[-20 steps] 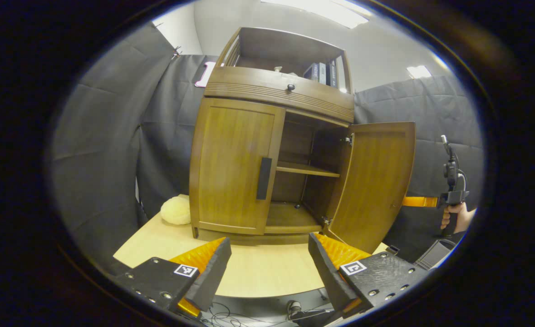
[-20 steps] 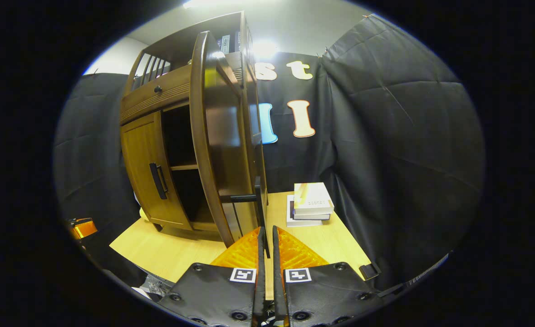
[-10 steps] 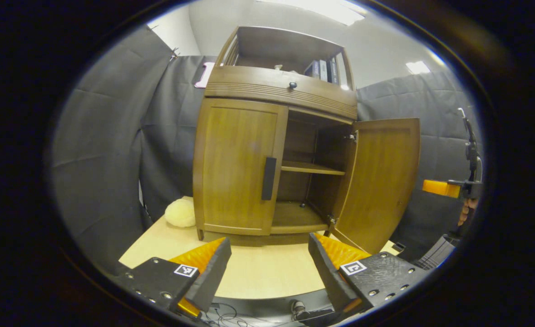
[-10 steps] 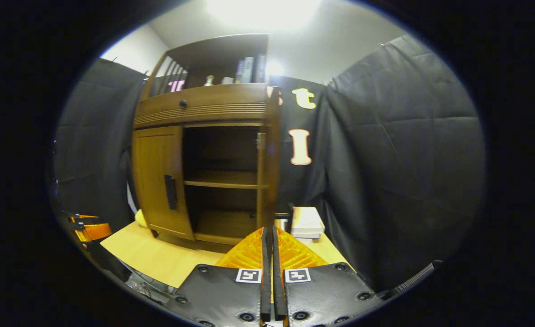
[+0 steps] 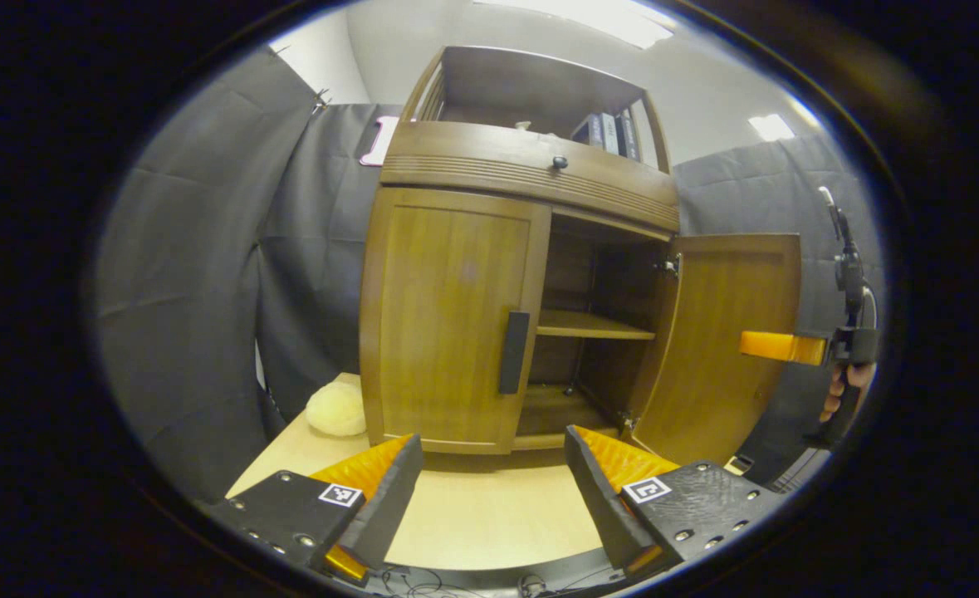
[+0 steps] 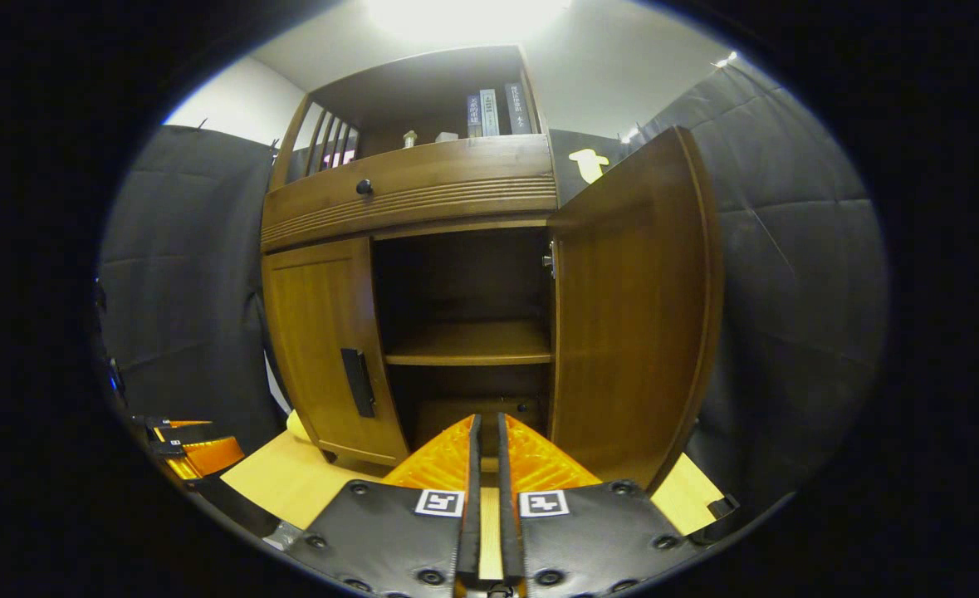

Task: Open the right door of the double-door shoe cabinet with the right hand, and open the left door with the left hand.

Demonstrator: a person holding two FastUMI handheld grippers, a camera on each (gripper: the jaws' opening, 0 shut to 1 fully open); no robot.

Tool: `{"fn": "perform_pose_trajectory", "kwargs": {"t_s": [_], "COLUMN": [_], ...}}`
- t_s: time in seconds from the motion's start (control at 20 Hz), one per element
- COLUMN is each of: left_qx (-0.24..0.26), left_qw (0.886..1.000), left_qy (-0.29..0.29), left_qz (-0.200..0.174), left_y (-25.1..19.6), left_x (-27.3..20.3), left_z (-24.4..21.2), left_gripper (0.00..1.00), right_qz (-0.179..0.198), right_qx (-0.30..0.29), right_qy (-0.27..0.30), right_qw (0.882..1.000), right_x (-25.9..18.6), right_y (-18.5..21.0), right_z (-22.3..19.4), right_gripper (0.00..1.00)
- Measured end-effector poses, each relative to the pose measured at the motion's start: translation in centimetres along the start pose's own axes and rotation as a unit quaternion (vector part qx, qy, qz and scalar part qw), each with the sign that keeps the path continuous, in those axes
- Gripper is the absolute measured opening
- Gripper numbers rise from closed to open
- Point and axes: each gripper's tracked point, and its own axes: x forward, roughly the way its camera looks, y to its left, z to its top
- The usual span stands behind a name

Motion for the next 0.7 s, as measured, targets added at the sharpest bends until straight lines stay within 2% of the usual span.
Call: {"fn": "perform_pose_trajectory", "kwargs": {"t_s": [0.05, 0.1, 0.3, 0.35, 0.4, 0.5, 0.7], "left_qx": [0.001, 0.006, 0.026, 0.028, 0.032, 0.039, 0.047], "left_qw": [1.0, 1.0, 1.0, 1.0, 1.0, 0.999, 0.999], "left_qy": [0.001, 0.001, -0.005, -0.004, -0.001, 0.004, 0.003], "left_qz": [0.003, 0.007, 0.001, 0.0, -0.001, 0.001, -0.011], "left_y": [0.2, 0.4, 0.5, 0.5, 0.5, 0.6, -0.4], "left_x": [0.3, 0.6, 2.4, 3.0, 3.5, 4.3, 5.3], "left_z": [0.1, 0.3, 1.0, 1.1, 1.1, 1.1, 1.2], "left_gripper": [1.0, 1.0, 1.0, 1.0, 1.0, 1.0, 1.0], "right_qz": [0.003, 0.002, -0.002, 0.0, 0.002, 0.006, 0.026], "right_qx": [0.001, -0.003, -0.006, -0.003, 0.001, 0.009, 0.009], "right_qy": [-0.002, -0.002, 0.005, 0.005, 0.008, 0.013, 0.02], "right_qw": [1.0, 1.0, 1.0, 1.0, 1.0, 1.0, 0.999], "right_x": [0.6, 1.3, 3.9, 4.4, 5.1, 6.0, 8.2], "right_y": [0.5, 0.8, 1.2, 1.4, 1.7, 2.1, 3.5], "right_z": [0.2, -0.1, -0.7, -0.8, -1.1, -1.7, -2.0], "right_gripper": [0.29, 0.28, 0.96, 0.94, 0.98, 1.0, 0.98]}}
